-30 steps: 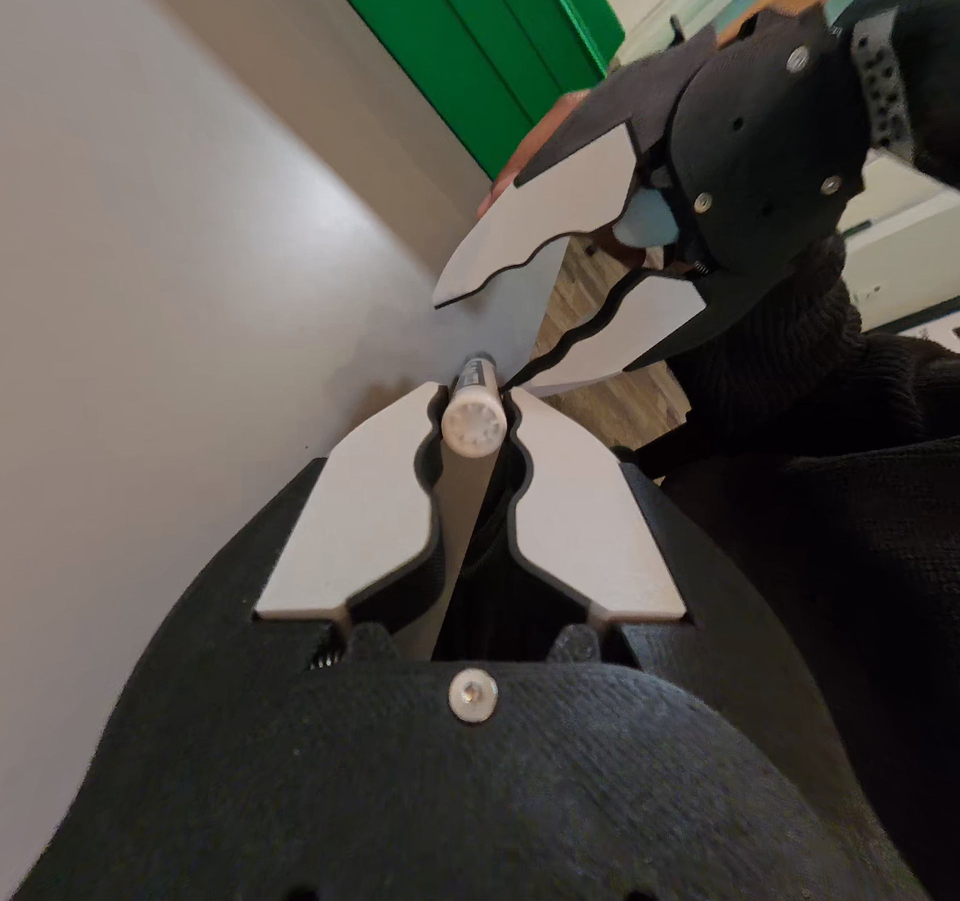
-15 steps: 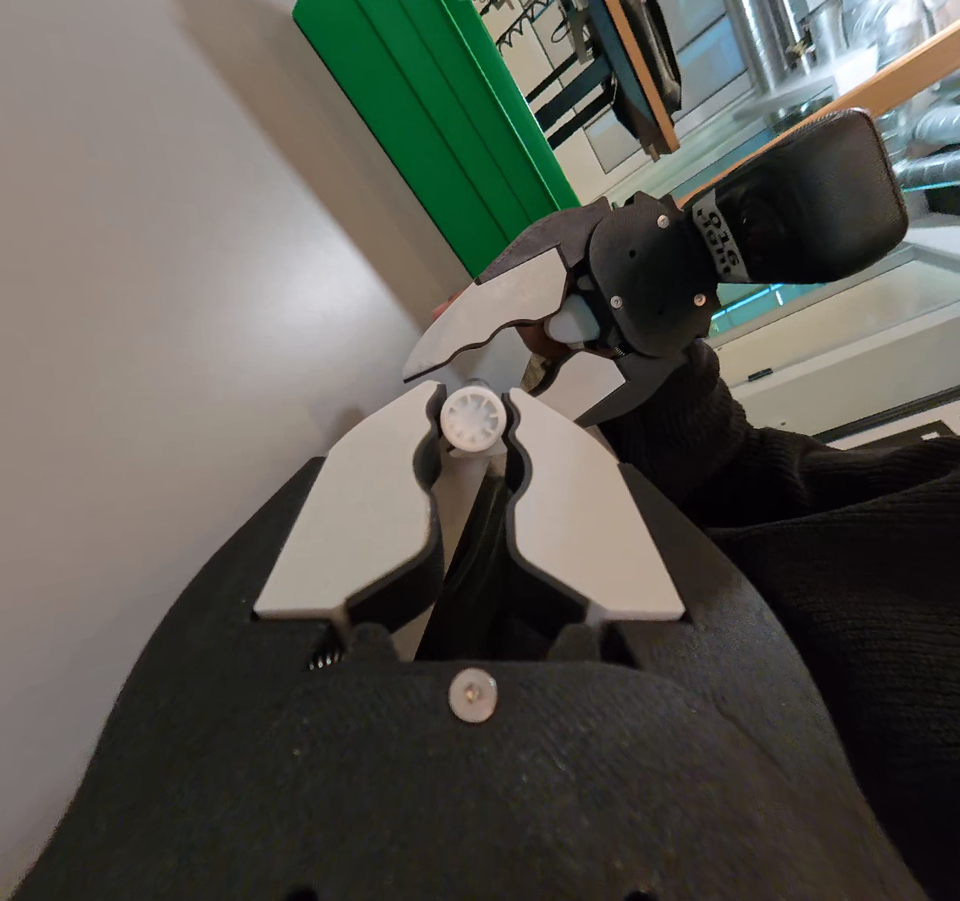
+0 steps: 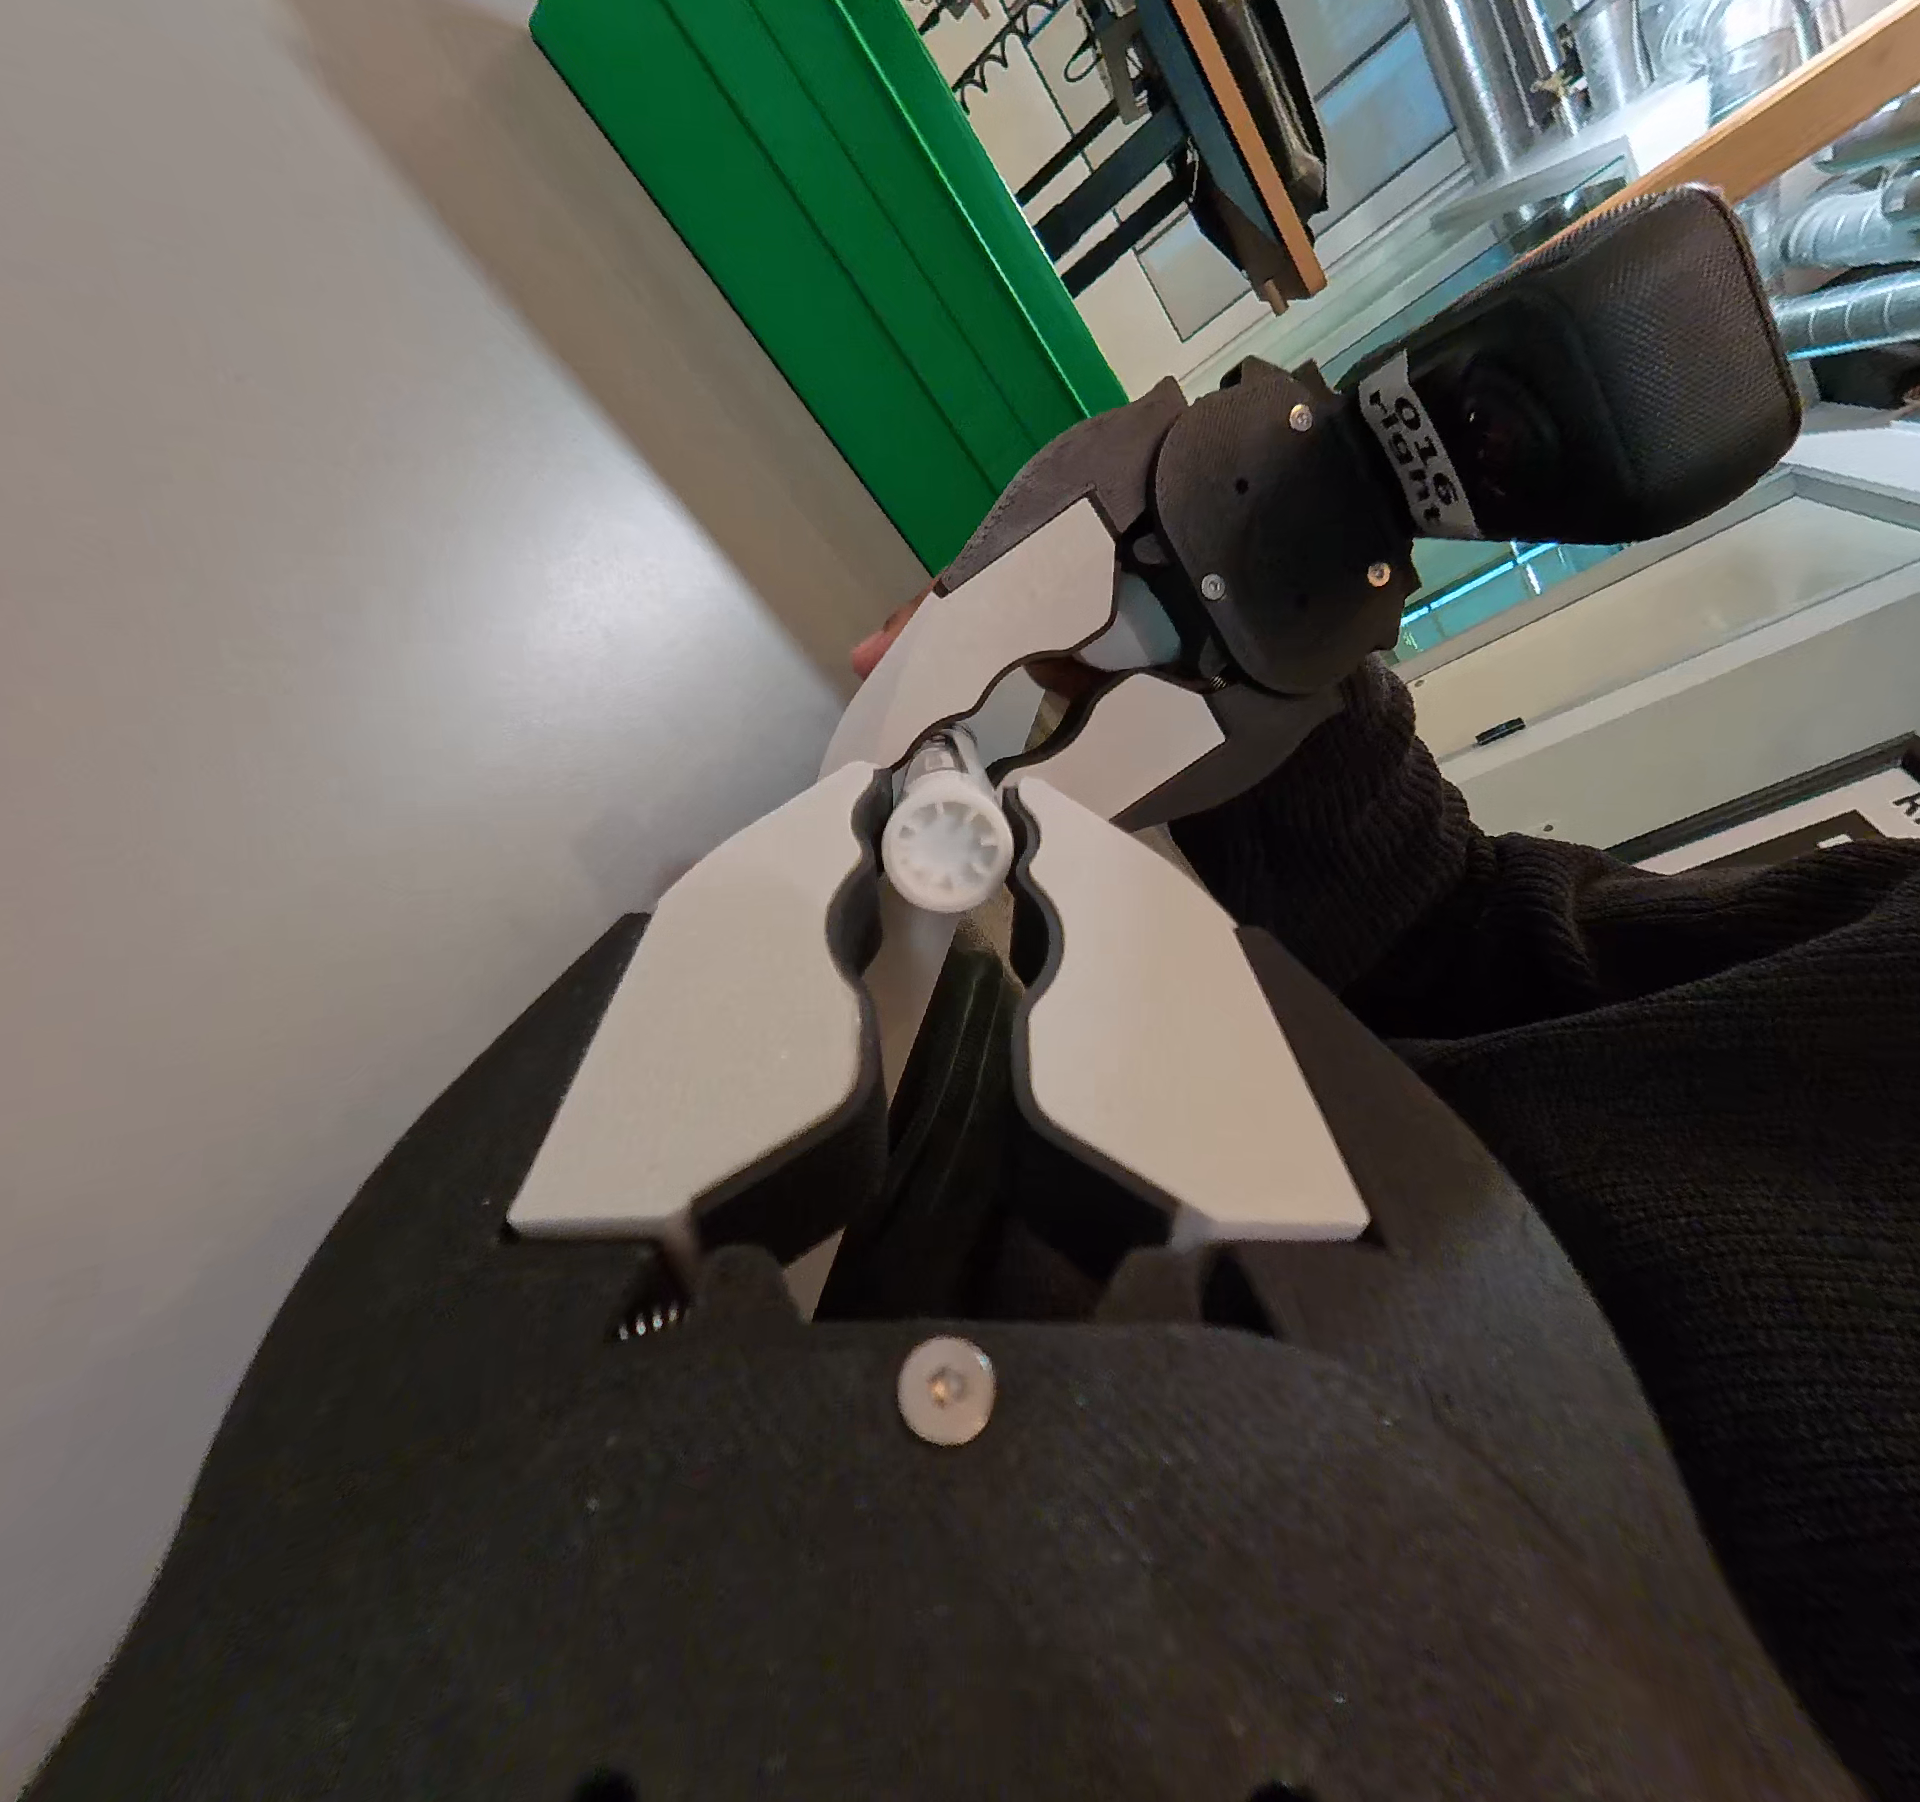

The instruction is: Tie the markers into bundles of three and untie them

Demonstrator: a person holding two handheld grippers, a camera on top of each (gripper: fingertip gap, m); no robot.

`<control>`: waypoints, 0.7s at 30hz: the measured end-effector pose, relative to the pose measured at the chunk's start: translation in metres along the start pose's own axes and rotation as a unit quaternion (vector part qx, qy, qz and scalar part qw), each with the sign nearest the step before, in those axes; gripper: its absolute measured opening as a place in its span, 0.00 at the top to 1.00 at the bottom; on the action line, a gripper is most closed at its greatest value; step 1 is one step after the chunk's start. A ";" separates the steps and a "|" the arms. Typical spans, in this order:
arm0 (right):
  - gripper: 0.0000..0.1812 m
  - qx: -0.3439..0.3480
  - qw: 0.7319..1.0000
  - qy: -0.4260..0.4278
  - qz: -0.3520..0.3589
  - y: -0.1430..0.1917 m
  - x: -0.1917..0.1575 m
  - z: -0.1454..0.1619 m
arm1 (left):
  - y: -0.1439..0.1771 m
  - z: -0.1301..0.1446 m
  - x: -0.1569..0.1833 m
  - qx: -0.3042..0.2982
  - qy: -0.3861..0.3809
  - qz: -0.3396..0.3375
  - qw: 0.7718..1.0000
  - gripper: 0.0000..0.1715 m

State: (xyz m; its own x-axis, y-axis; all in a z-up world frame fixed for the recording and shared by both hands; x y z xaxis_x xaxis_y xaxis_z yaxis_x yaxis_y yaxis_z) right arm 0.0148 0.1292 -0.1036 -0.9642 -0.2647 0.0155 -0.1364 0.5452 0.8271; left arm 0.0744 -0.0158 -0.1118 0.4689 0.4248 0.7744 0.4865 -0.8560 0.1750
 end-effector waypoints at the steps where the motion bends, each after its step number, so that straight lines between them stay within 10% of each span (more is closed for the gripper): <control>1: 0.92 -0.004 1.000 0.001 -0.002 0.000 0.000 0.000 | -0.001 0.001 0.000 -0.004 -0.002 0.000 1.000 0.88; 12: 0.92 -0.101 0.995 0.006 -0.018 0.008 -0.002 0.017 | -0.009 0.010 -0.006 -0.059 0.031 0.000 0.998 0.77; 21: 0.92 -0.129 0.991 0.023 -0.023 -0.001 -0.008 0.017 | -0.014 0.016 -0.002 -0.094 0.007 -0.006 0.995 0.88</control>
Point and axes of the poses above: each gripper's, where its closed fingertips meet, y back along the fingers, z out of its underside, x = y × z across the jaws, the point moved 9 cm from there along y, back along the fingers
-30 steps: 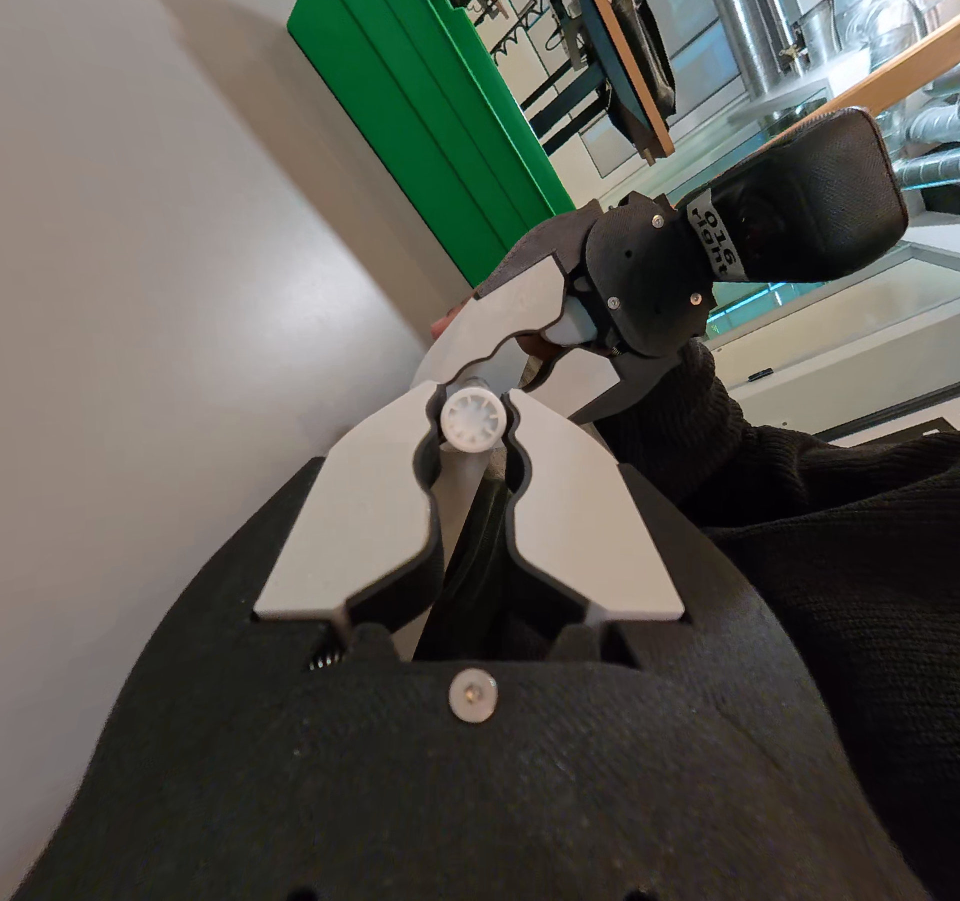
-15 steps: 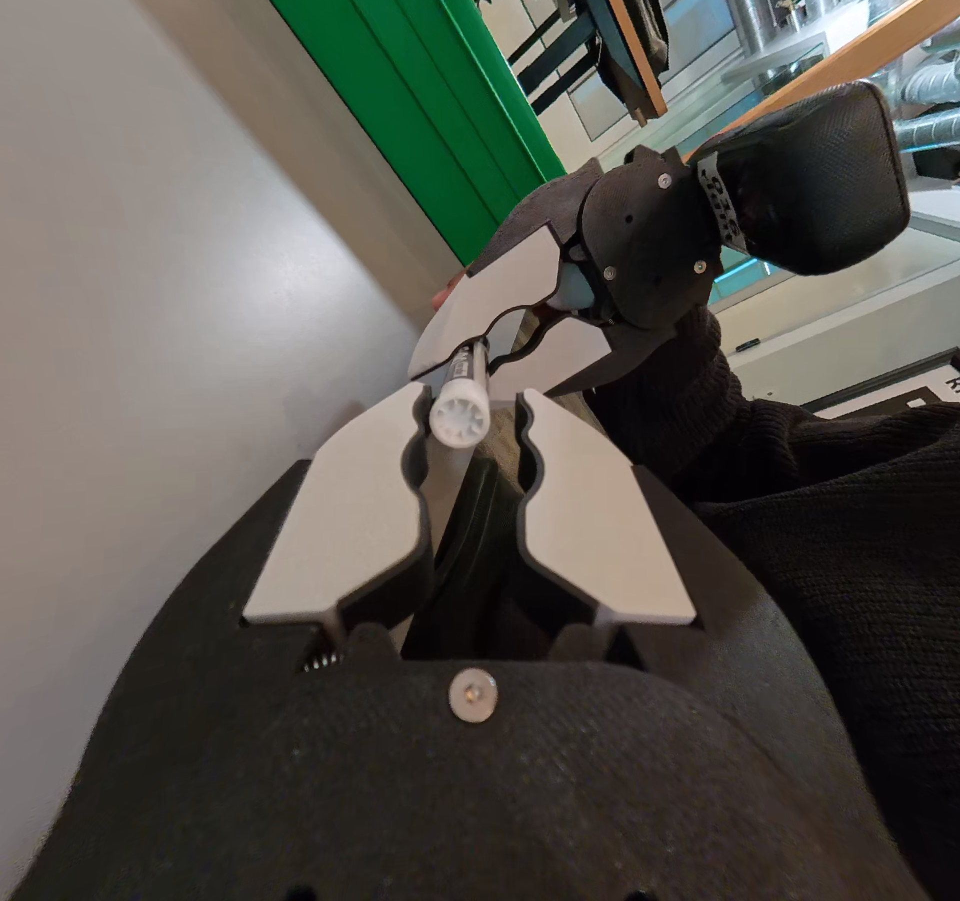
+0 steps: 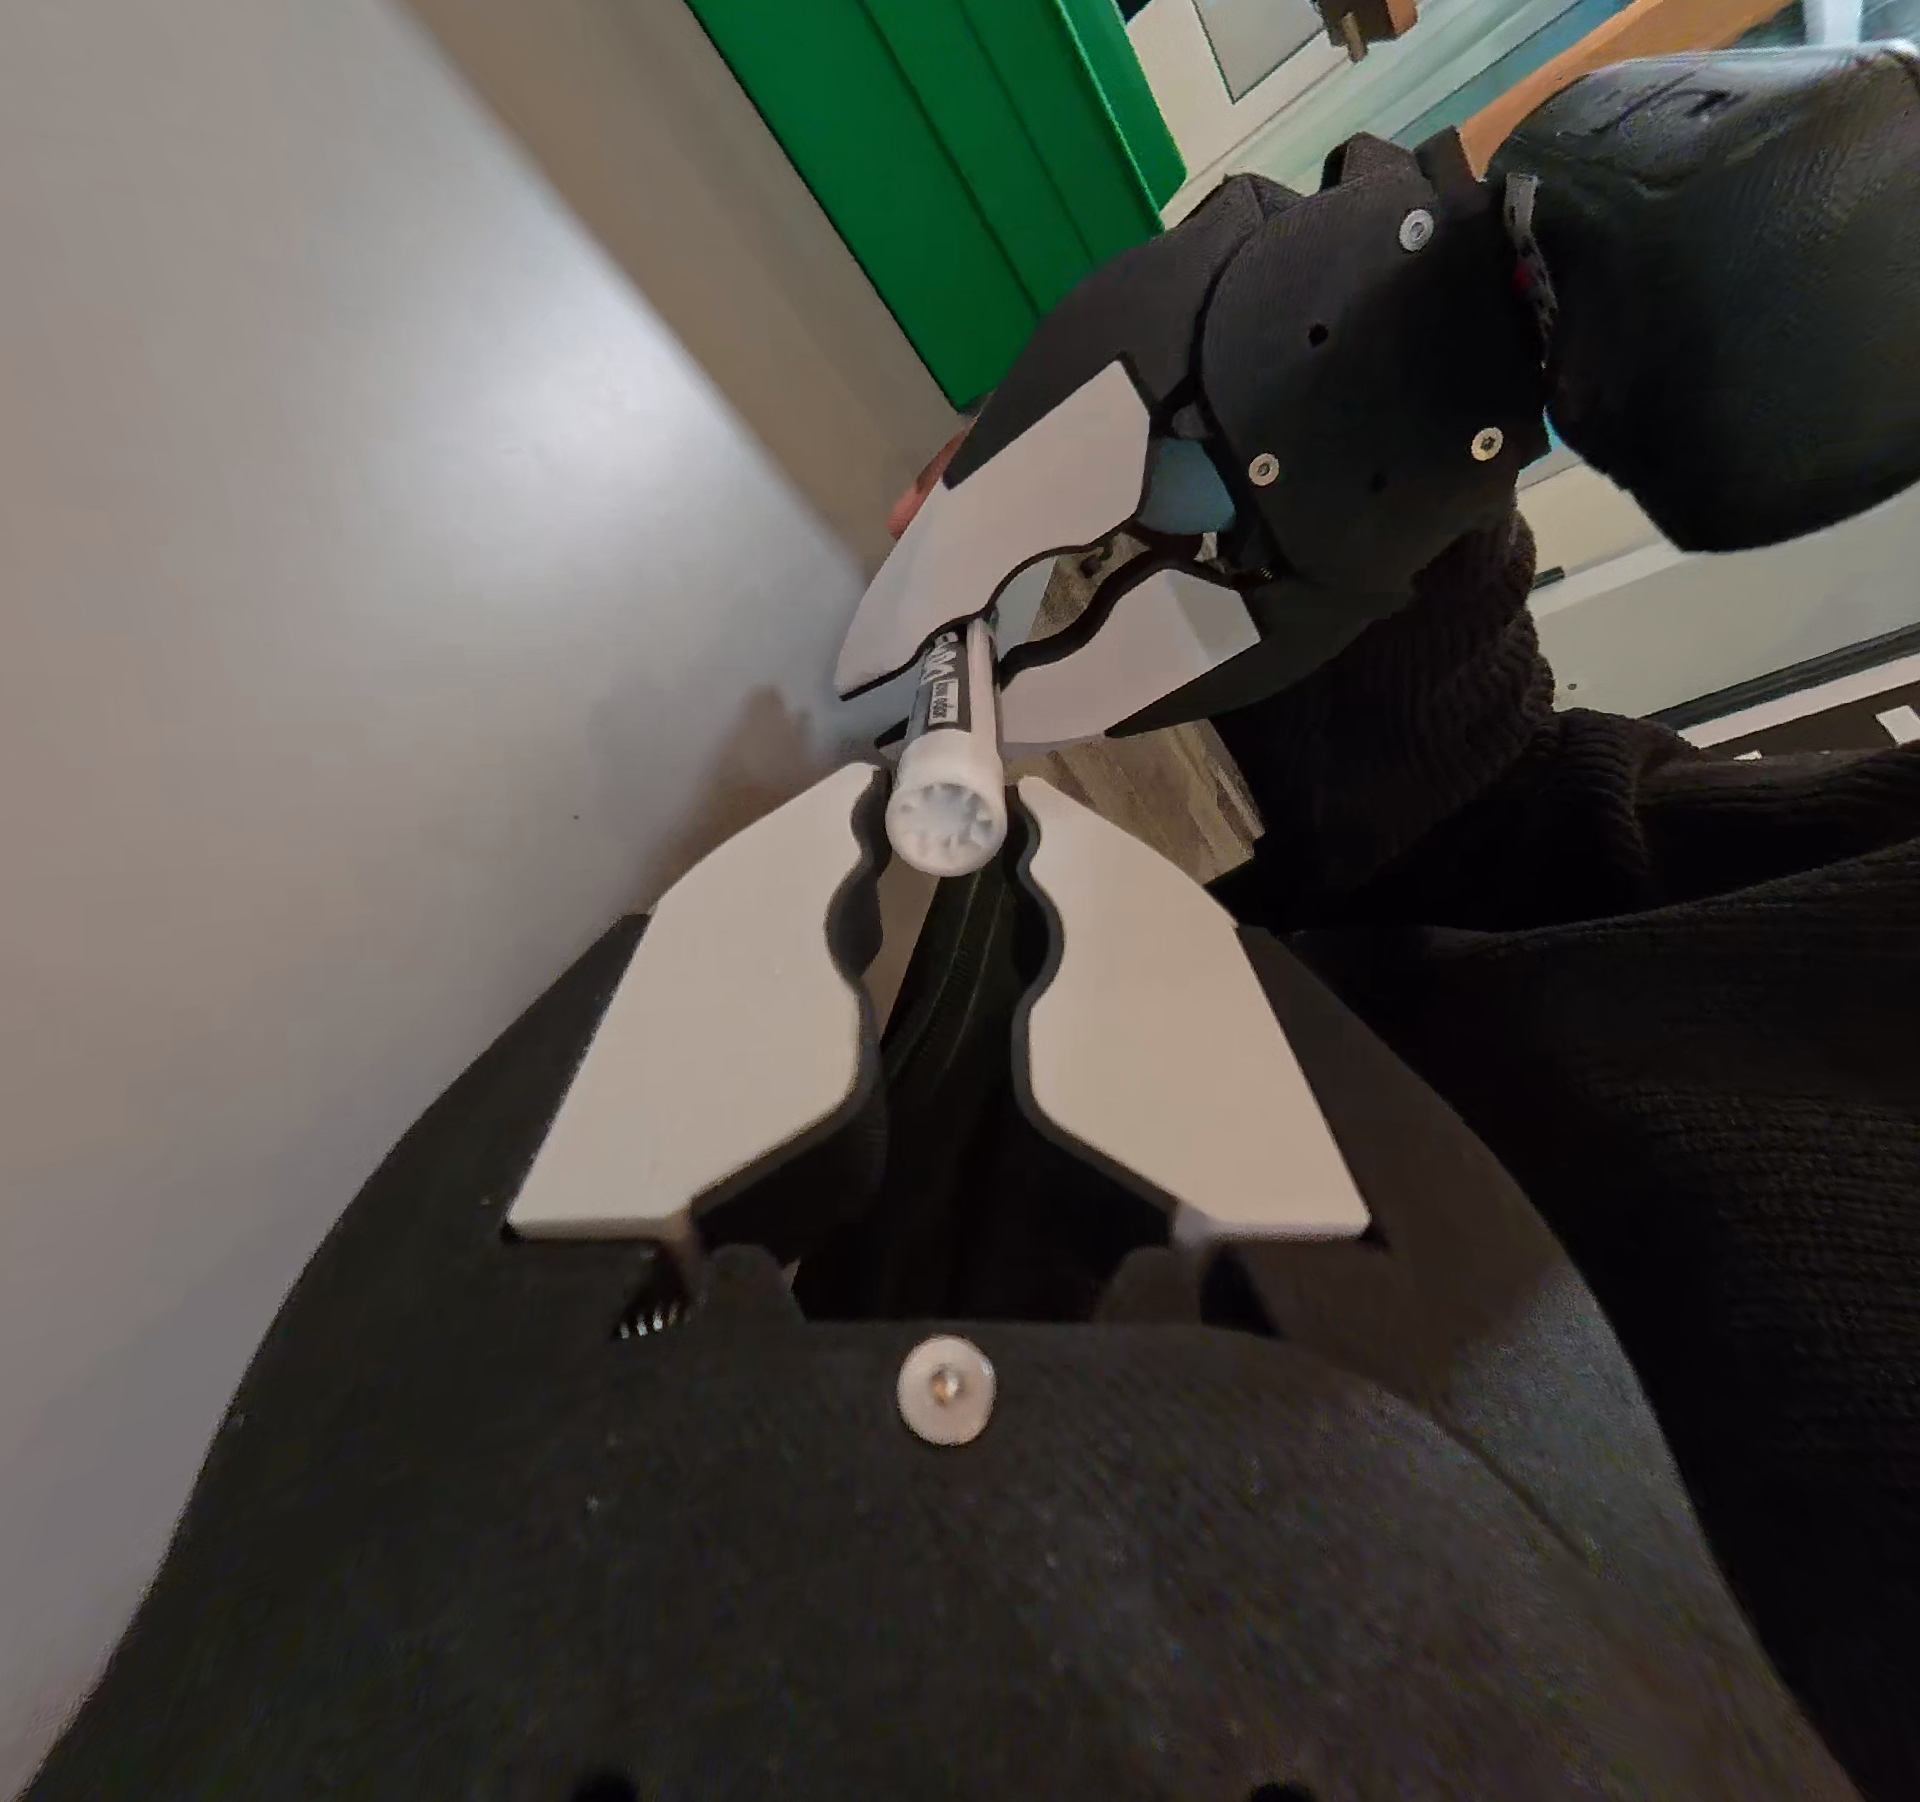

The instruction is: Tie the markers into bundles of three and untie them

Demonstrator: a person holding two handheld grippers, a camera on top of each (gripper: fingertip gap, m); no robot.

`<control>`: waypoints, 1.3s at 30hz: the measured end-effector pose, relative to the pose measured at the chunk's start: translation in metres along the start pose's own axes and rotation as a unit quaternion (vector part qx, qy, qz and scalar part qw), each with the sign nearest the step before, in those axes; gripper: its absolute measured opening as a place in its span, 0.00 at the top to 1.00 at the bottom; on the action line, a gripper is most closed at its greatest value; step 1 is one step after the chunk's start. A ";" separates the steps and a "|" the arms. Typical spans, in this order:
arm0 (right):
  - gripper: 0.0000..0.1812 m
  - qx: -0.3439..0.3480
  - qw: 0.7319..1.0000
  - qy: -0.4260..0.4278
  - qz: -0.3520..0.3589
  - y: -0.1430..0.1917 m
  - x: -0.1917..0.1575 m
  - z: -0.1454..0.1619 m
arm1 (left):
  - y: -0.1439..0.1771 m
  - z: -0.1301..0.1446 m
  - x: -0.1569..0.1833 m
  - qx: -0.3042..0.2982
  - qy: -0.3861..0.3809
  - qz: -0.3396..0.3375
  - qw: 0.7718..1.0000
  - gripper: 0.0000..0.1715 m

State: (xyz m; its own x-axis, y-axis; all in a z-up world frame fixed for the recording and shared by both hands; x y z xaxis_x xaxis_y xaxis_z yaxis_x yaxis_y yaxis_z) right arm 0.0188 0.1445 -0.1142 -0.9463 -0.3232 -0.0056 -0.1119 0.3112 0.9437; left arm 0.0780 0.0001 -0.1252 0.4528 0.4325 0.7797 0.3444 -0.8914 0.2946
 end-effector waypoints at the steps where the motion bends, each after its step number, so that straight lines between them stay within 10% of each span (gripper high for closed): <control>1: 0.92 -0.006 1.000 0.004 0.002 -0.002 -0.001 0.000 | -0.001 0.000 0.000 -0.002 0.000 -0.001 1.000 0.88; 39: 0.92 -0.024 1.000 -0.005 -0.010 0.001 -0.004 -0.002 | -0.002 0.003 -0.003 -0.003 0.047 0.033 0.998 0.79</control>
Point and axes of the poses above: each gripper's, where its closed fingertips meet, y back along the fingers, z out of its underside, x = y × z across the jaws, the point moved 9 cm from there along y, back along the fingers
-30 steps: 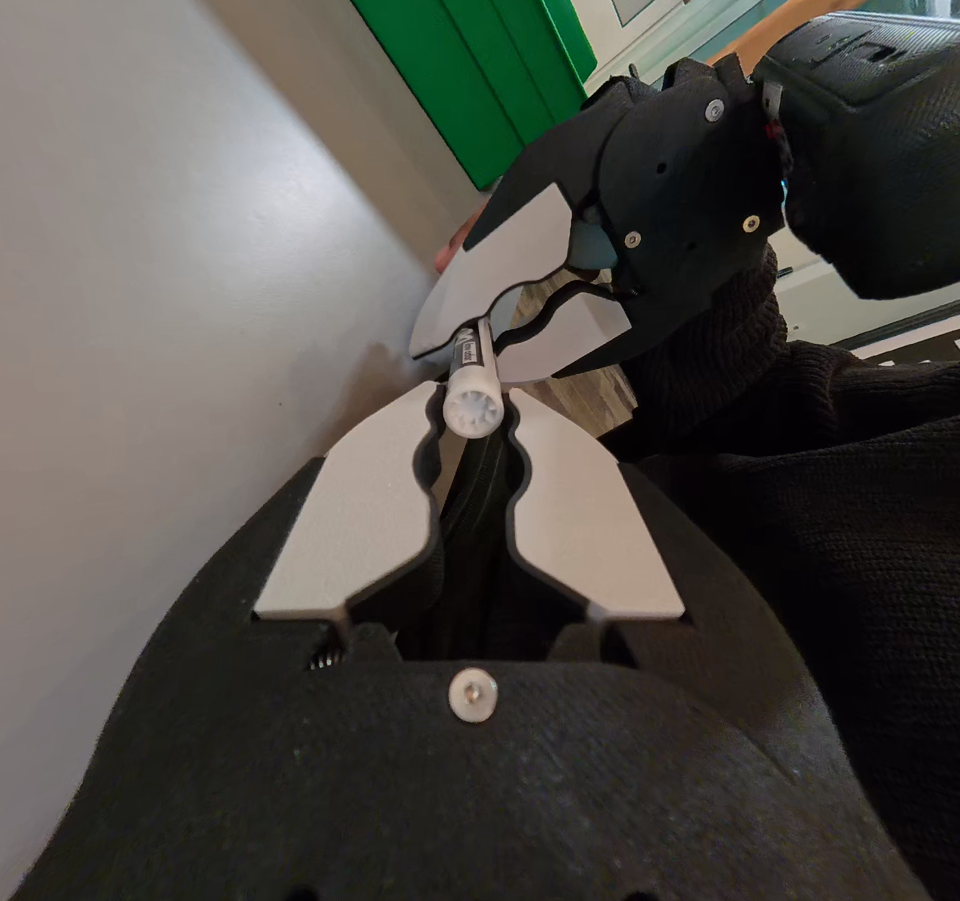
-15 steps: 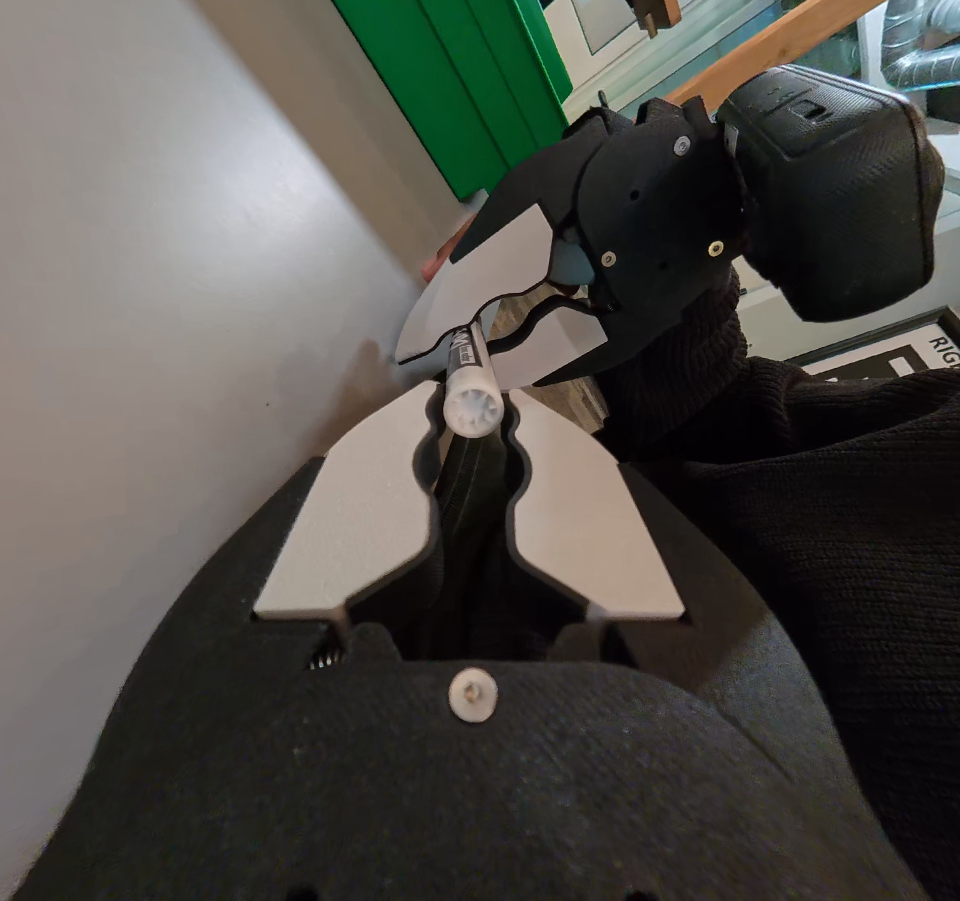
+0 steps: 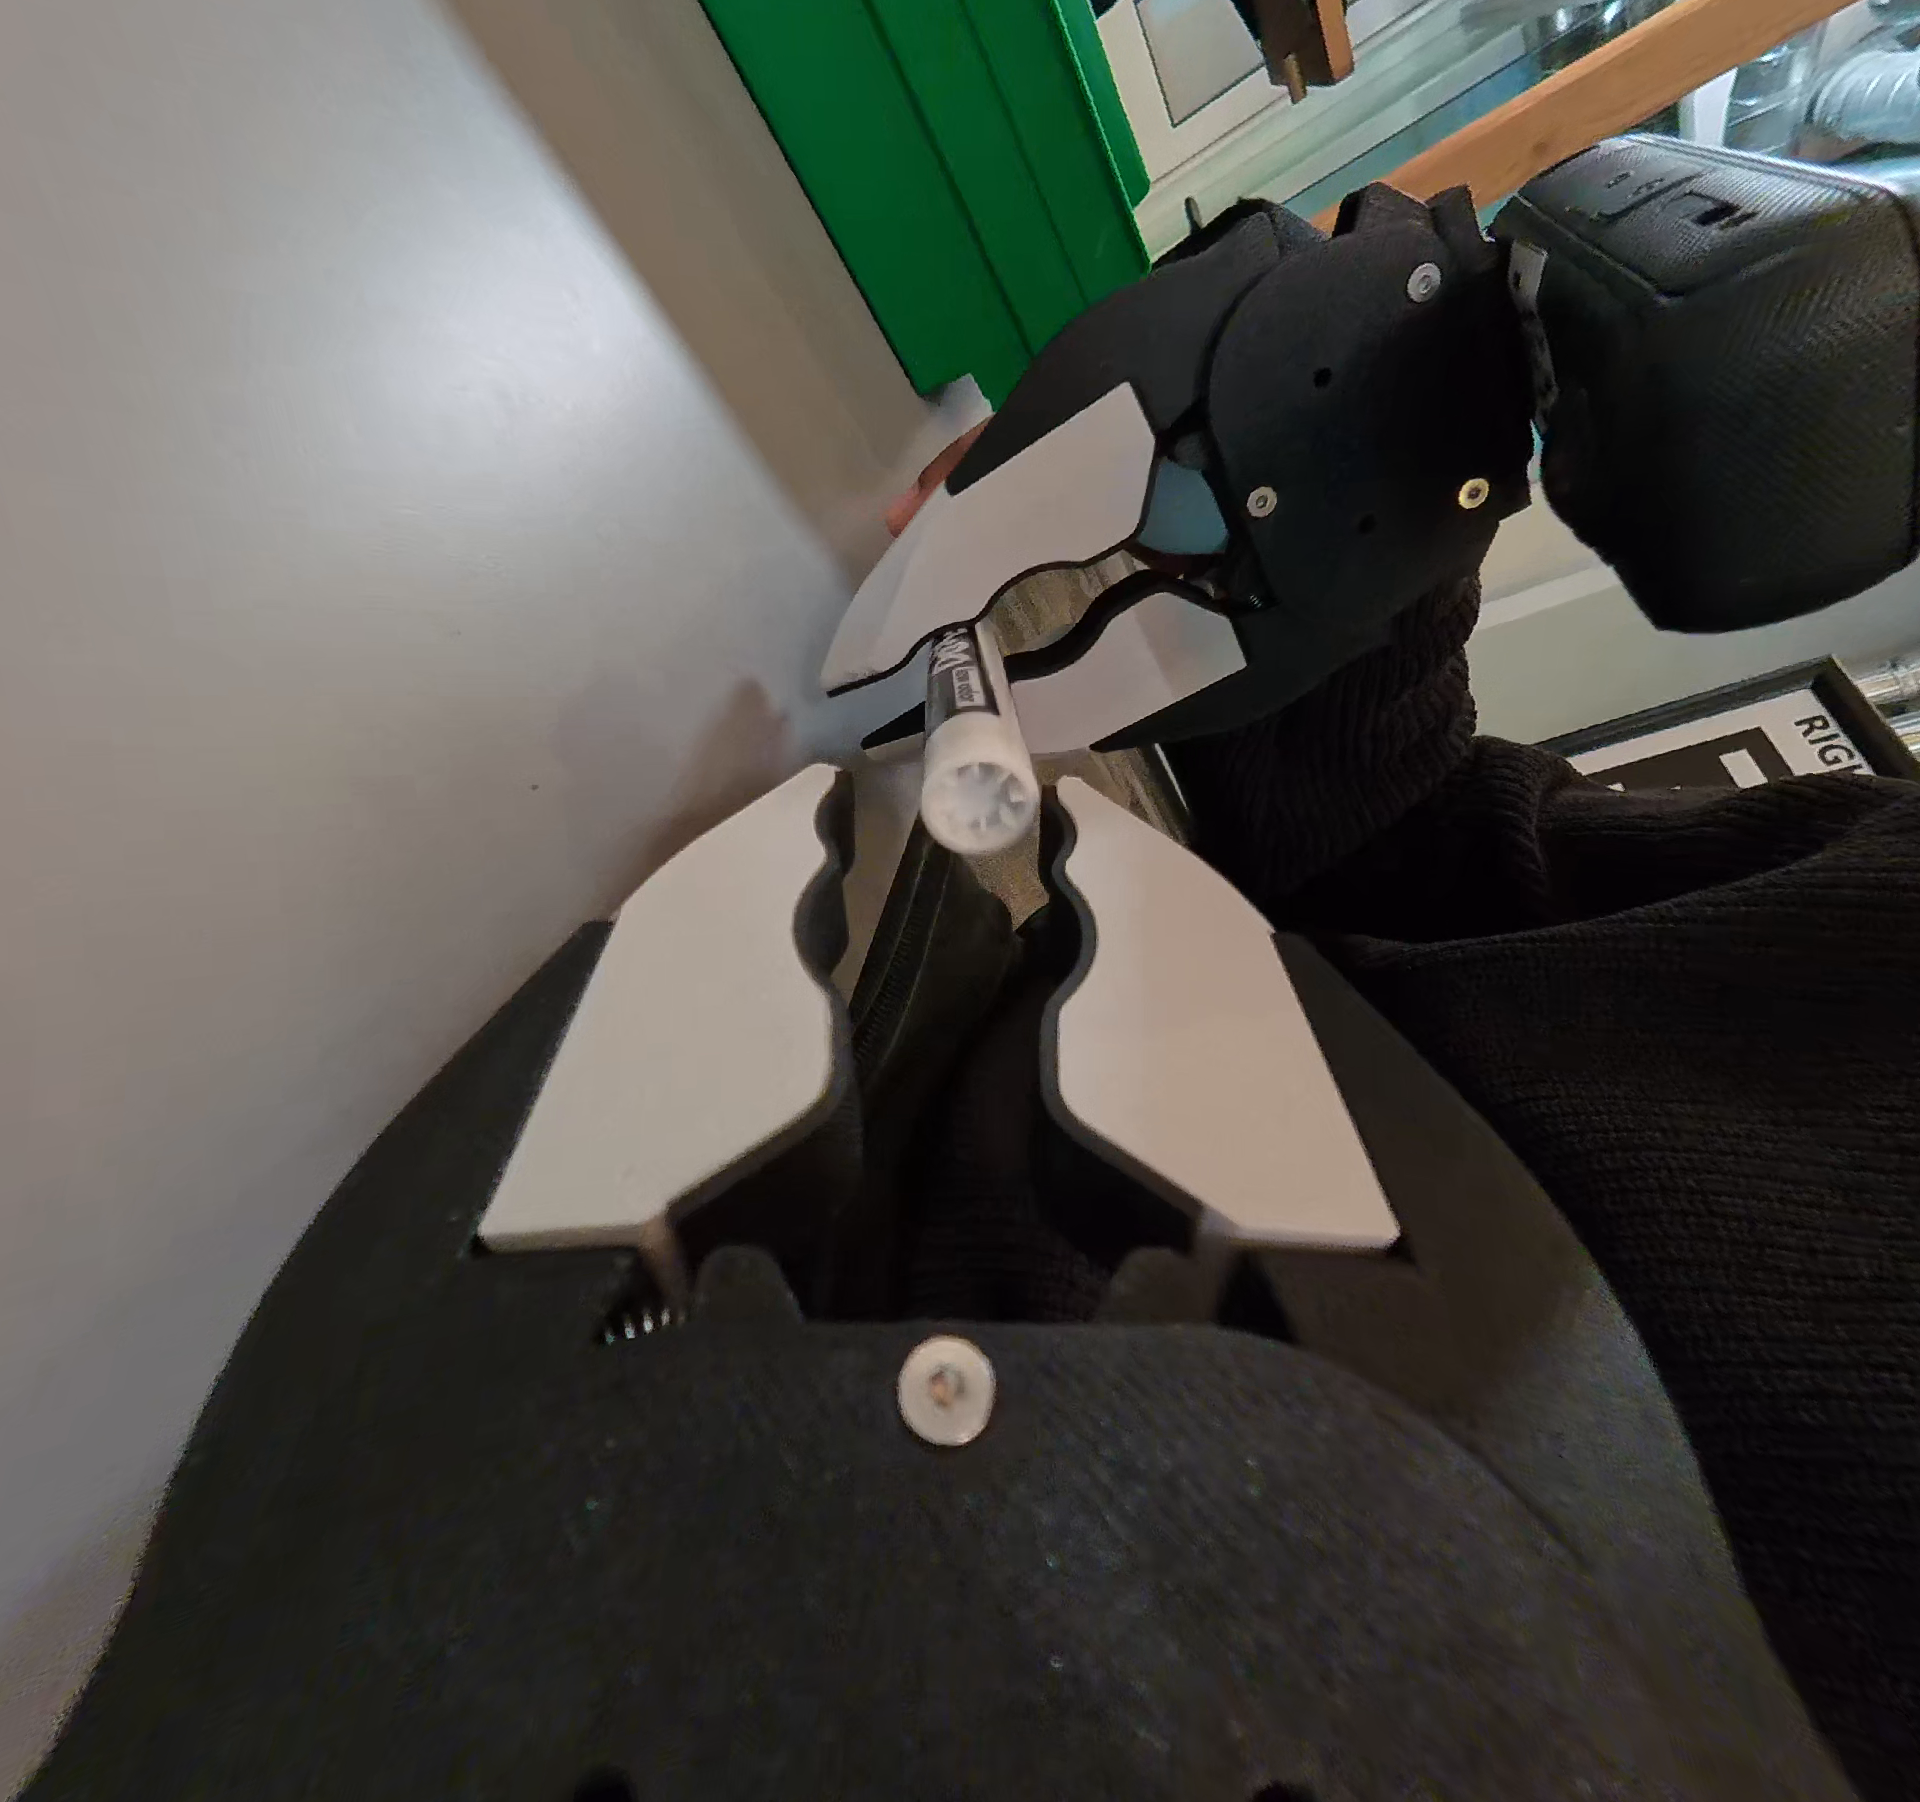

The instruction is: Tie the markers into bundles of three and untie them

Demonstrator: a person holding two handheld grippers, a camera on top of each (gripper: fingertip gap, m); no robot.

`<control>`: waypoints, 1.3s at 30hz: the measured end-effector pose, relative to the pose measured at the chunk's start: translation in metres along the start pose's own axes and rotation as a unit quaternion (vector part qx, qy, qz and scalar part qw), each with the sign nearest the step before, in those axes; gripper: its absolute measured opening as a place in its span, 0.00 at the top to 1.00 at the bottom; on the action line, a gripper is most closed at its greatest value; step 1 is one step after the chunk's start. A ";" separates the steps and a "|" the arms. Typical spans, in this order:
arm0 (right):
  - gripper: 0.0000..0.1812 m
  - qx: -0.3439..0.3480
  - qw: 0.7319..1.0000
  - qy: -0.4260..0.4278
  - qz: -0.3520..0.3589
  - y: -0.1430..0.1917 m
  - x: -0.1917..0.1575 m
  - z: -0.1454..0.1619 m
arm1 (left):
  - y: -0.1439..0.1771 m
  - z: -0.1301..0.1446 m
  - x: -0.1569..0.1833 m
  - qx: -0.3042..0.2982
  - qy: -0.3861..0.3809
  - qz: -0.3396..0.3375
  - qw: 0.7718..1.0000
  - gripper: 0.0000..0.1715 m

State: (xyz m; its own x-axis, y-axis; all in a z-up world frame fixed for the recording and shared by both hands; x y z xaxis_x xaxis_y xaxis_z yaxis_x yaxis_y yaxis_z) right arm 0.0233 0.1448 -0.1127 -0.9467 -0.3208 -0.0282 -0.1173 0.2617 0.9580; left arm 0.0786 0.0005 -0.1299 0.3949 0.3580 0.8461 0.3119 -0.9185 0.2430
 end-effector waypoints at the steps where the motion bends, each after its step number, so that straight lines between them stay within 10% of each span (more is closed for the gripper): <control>1: 0.92 0.003 1.000 -0.003 -0.002 0.001 0.000 0.000 | 0.000 0.000 0.000 0.000 0.001 0.001 1.000 0.80; 39: 0.92 0.002 1.000 -0.001 -0.014 -0.001 -0.001 0.002 | 0.000 0.000 0.002 0.007 -0.001 0.006 1.000 0.81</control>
Point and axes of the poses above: each gripper's, where its closed fingertips meet, y back along the fingers, z out of its underside, x = y × z across the jaws, the point moved 9 cm from there along y, back along the fingers
